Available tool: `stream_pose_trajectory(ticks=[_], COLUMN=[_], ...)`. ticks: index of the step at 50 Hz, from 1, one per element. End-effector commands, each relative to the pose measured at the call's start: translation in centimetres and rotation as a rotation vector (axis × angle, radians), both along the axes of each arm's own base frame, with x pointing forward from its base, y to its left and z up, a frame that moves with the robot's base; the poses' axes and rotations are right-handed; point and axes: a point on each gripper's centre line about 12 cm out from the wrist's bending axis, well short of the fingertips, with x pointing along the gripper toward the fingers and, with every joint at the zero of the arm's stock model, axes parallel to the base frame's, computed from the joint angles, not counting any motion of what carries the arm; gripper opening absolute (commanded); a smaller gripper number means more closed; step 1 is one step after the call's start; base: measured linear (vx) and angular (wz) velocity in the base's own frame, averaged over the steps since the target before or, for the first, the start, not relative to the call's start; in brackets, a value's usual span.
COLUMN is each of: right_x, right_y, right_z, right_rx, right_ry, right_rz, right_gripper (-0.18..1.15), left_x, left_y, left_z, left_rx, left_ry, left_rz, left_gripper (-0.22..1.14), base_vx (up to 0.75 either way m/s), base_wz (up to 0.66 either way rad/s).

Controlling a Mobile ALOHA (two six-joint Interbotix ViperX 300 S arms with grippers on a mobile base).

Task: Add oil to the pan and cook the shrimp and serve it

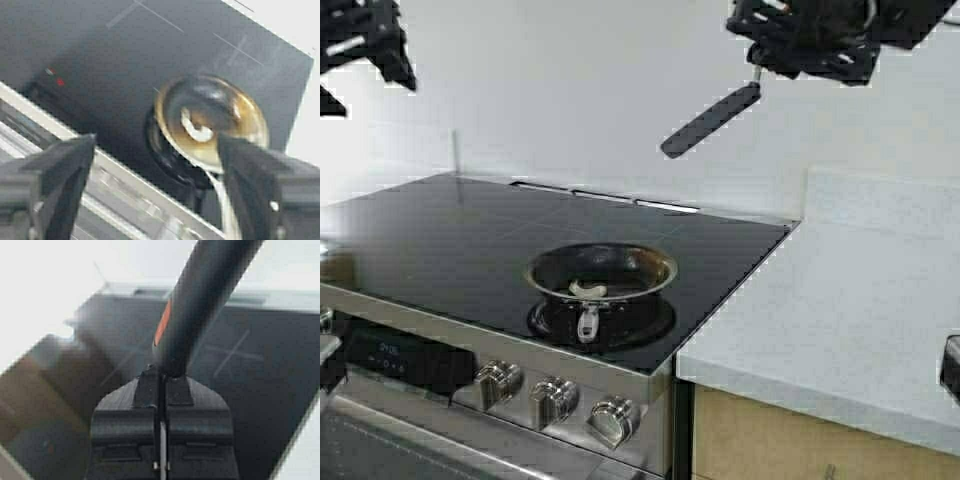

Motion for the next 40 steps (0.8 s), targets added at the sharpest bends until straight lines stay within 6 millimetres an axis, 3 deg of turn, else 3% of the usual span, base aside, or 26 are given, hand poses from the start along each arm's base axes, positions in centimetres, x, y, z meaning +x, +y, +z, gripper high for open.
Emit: stream_pose_trajectory(ticks=[1, 17, 26, 40], right_x=[-1.1, -2.8, -3.0, -2.4], right_y=[0.0, -0.5, -0.9, -2.6], right_z=[1.3, 1.7, 2.2, 2.7], right_rx=[-0.021, -0.074, -0.147, -0.167], right_ry=[-0.004, 0.043, 0.063, 0.052], right_rz=[0.042, 0.092, 0.125, 0.084], right_gripper=[0.10, 0.10, 0.10, 0.10], left_x=[-0.3, 0.3, 1.8, 4.6], left_y=[-1.0, -1.8, -3.8, -7.7], left_z=[-0.9, -4.4, -7.1, -14.6], left_rx=[-0.060, -0.092, -0.102, -0.260], left_ry=[-0.011, 0.006, 0.034, 0.116], left_rz=[-0.022, -0.030, -0.090, -0.217], left_gripper=[1.02, 1.02, 1.02, 1.02], base_vx=[0.00, 0.00, 0.00, 0.00], base_wz=[0.00, 0.00, 0.00, 0.00])
